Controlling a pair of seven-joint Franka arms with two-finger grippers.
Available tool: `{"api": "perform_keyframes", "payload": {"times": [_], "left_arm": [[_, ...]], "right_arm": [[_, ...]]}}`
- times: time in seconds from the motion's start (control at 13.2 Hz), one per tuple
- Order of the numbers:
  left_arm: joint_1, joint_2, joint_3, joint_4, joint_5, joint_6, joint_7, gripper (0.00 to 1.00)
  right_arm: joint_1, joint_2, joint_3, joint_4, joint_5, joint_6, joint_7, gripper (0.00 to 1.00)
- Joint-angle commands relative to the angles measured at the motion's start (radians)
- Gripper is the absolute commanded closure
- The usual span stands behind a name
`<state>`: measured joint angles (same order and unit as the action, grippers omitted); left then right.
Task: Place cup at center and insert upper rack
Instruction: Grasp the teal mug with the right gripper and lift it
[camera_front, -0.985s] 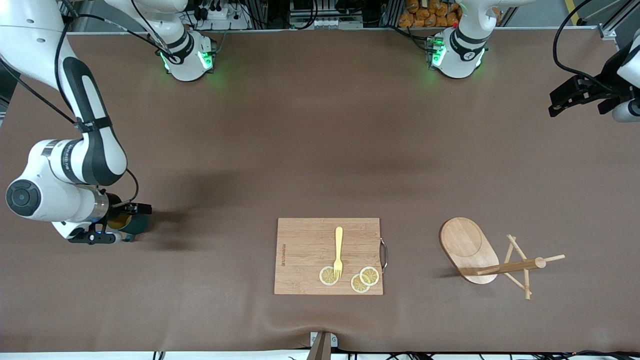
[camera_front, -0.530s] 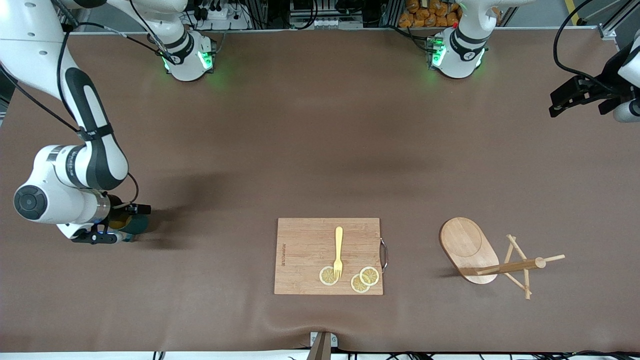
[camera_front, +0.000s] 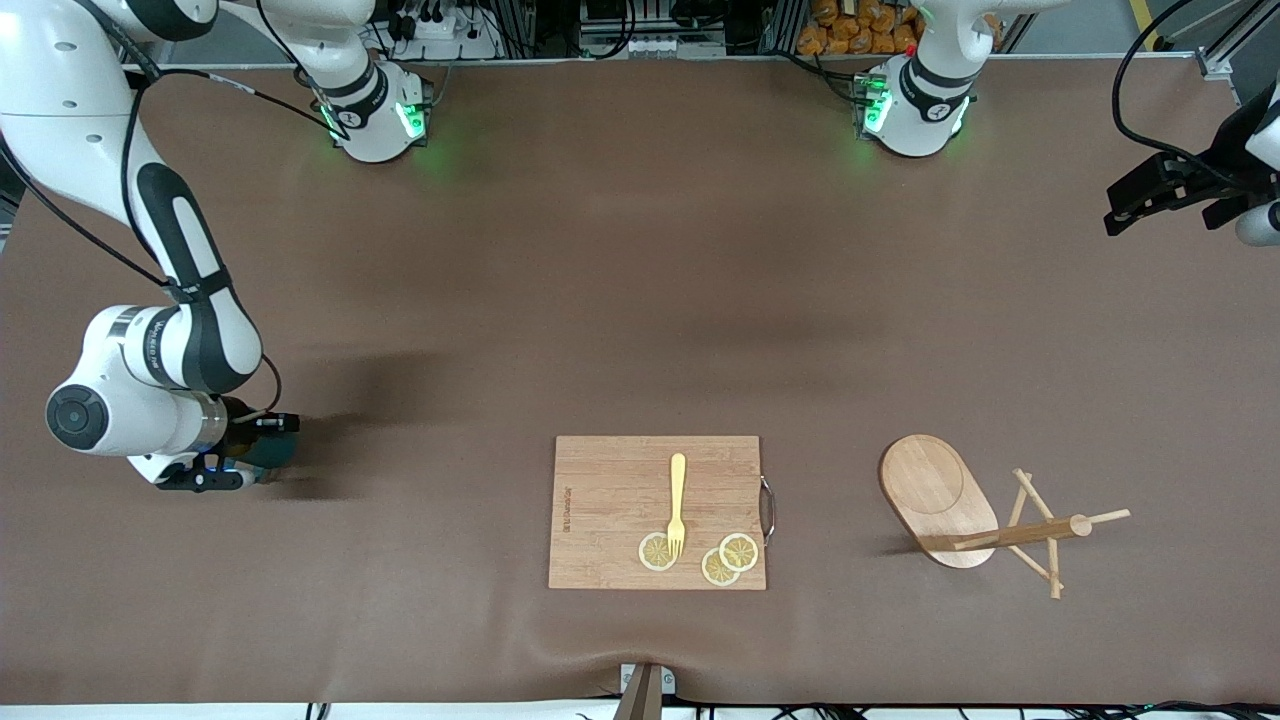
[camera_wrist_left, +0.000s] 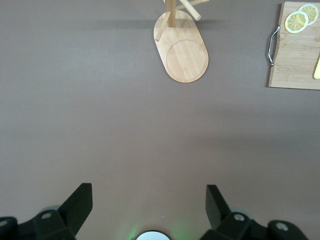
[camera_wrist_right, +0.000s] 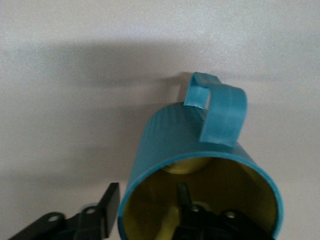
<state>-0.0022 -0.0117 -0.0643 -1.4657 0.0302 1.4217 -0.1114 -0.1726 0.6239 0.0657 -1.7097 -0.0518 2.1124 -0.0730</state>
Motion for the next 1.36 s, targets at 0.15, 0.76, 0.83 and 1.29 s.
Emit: {"api": "perform_keyframes", "payload": {"times": [0.15,0.76,0.83,1.29], "left_arm": [[0.007,-0.013,-0.003,-0.001,-0.007,0.010,0.006,0.00],[0.015,-0.019,-0.005,0.002,-0.016,0.010,0.007,0.00],[0.015,-0.019,-0.005,0.001,-0.016,0.010,0.009,0.00],[0.015,-0.019,-0.005,0.002,-0.018,0.008,0.009,0.00]], "right_arm": [[-0.004,0.002,0.013,0.033,-0.006,-0.014,-0.002,1.00],[0.106,-0.079,0.026,0.067,0.003,-0.049,0.013,1.00],[0.142,-0.094,0.025,0.071,0.019,-0.052,0.015,1.00],[0.370,-0.082,0.023,0.090,0.084,-0.043,0.244,1.00]]}}
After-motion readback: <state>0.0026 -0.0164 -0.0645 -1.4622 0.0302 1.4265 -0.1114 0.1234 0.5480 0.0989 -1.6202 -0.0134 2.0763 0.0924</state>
